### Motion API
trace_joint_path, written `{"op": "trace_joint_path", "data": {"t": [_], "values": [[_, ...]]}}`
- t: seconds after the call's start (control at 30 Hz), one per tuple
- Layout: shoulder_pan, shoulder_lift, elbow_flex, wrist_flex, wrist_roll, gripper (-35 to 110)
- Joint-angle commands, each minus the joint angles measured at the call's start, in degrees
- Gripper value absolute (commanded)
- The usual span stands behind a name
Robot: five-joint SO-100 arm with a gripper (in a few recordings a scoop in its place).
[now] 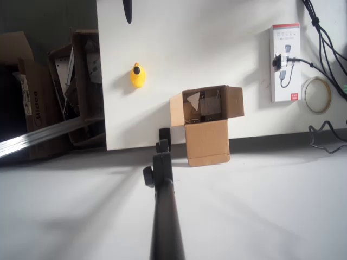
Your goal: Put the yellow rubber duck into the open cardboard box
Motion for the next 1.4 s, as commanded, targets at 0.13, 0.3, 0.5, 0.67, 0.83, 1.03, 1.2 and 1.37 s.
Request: {"op": "trace_joint_path", "data": {"t": [0.13, 0.3, 0.5, 0.67, 0.83, 1.03, 1.2, 1.37], "values": [[-1.05, -12.92, -10.02, 0.44, 3.69, -1], [-0.70, -25.75, -17.40, 2.29, 3.69, -1], [0.62, -30.76, -18.81, 1.76, -7.12, 3], [-0.70, -33.31, -19.07, 0.00, -7.29, 9], [-1.93, -41.22, -19.25, -2.72, -5.54, 15], [-2.46, -47.81, -18.90, -6.86, -4.22, 21], [-2.55, -51.68, -19.25, -9.76, -4.31, 24], [-3.08, -57.13, -19.34, -13.54, -4.48, 25]]}}
